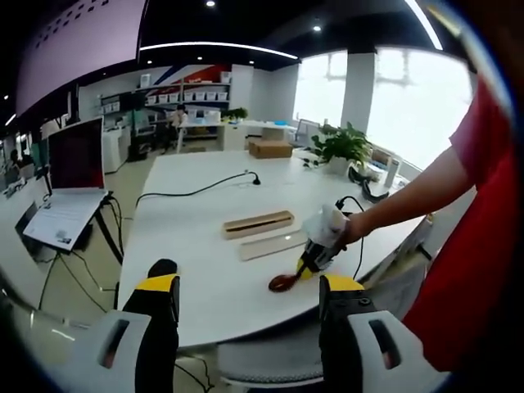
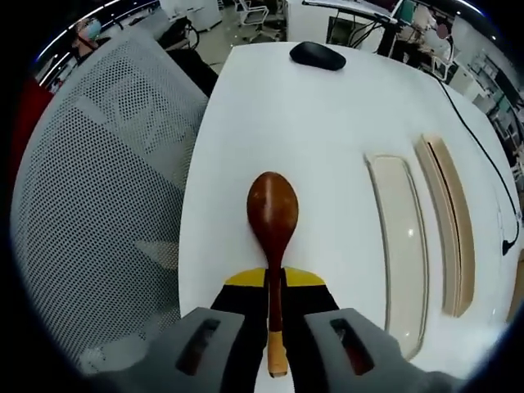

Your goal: Arrange the utensils inside the cutlery case until each visible utensil rests in its matching compartment.

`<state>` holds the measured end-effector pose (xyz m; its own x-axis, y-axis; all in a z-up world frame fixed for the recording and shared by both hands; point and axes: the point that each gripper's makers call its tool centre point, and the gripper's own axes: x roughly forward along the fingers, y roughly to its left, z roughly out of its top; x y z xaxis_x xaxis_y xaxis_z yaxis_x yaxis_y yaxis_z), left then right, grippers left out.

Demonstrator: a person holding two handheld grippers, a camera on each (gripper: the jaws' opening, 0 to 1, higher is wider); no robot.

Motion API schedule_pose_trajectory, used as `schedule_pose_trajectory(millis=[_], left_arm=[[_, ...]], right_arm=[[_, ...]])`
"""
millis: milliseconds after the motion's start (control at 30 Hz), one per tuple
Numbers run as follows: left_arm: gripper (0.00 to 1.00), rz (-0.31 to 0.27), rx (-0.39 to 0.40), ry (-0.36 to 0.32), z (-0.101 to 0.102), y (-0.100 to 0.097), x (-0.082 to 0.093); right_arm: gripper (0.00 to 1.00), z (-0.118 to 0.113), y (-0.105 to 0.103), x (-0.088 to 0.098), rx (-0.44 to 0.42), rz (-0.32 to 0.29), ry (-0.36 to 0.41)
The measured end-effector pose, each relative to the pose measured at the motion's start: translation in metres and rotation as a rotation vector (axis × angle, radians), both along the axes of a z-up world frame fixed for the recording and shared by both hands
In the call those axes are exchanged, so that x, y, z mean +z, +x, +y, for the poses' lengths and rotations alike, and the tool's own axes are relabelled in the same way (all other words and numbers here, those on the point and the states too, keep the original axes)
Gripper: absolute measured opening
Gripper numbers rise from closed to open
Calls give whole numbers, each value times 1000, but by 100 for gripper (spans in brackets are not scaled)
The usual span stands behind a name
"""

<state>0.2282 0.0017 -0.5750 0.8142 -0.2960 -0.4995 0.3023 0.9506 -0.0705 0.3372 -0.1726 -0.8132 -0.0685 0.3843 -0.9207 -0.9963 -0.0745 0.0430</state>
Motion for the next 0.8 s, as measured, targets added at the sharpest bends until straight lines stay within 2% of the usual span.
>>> schedule_pose_trajectory(millis=[400,800], left_arm=[[70,-3,-9,-4,-4,1,-1],[70,1,-8,-4,-2,1,-1]], right_arm=[[2,-2,11,14,-6,-31,-1],[2,-1,23,20,-29,-25,-2]])
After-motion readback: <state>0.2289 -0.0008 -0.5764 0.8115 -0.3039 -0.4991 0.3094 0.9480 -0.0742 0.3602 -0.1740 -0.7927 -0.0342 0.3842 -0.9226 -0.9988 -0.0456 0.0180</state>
